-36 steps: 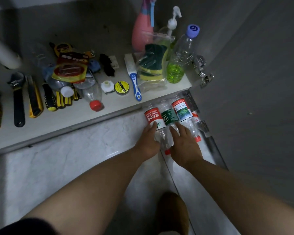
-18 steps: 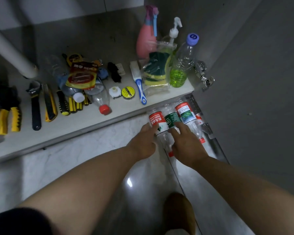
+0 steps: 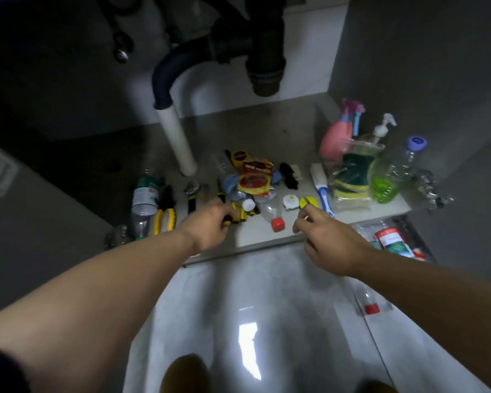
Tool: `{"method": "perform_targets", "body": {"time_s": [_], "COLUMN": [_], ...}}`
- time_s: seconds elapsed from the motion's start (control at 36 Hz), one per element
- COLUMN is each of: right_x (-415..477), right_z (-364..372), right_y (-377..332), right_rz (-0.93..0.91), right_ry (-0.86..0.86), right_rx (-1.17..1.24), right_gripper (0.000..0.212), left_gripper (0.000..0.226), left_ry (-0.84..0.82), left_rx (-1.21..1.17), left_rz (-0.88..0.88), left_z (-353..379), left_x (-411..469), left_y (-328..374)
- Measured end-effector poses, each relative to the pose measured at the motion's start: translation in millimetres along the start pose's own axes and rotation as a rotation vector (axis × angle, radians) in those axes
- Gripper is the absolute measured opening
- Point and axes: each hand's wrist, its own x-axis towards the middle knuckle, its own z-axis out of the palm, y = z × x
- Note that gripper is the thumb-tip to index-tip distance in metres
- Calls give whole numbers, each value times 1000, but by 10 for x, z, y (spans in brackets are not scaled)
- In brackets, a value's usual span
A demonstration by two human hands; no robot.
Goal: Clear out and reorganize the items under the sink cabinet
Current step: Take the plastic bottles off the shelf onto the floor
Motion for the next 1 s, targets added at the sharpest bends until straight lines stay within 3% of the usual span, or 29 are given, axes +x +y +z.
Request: {"method": "perform_targets", "body": {"time_s": [0.08, 0.17, 0.39, 0.53, 0.67, 0.81, 1.0], "right_x": [248, 651, 1087, 1378, 1726, 2018, 2165], "right_z": [-16, 80, 175, 232, 176, 191, 317], "right_y": [-184, -391, -547, -565, -696, -834, -954], "right_rz": [-39, -65, 88, 81, 101, 77, 252], "right_ry": [-18, -26, 119, 194, 235, 129, 6], "right_rx": [14, 35, 131, 60, -119, -189, -336], "right_gripper": [33, 26, 36, 53, 52, 61, 81], "left_gripper": [40, 53, 87, 89, 88, 87, 80], "left_ry": [126, 196, 399, 478, 477, 461, 521], "left_rx": [35, -26, -160, -217, -269, -322, -350], "left_rz": [-137, -305, -587, -661, -727, -755, -689], "left_z": [-104, -93, -46, -26, 27, 19, 11], "left_x": [-56, -16, 90, 243, 358, 412, 369], "left_y": [-372, -866, -1207, -1343, -1423, -1427, -1458]}}
